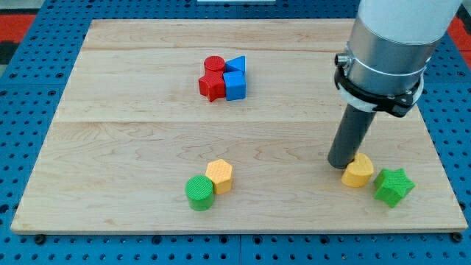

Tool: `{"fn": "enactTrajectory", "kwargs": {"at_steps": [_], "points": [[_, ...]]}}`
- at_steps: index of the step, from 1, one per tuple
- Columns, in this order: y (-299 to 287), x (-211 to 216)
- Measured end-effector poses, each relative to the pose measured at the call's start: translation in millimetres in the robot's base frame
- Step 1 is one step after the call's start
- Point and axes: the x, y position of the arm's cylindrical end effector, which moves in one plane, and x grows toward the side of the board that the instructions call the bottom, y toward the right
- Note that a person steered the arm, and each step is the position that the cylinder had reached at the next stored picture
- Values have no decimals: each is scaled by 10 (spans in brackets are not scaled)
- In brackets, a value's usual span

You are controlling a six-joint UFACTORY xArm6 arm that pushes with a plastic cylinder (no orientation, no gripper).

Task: Push green circle slightly right

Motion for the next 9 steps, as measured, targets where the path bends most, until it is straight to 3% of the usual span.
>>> {"fn": "enactTrajectory", "kwargs": {"at_steps": [3, 7, 8, 9], "points": [[161, 0], [-3018, -95], [-3301, 107], [-3123, 373]]}}
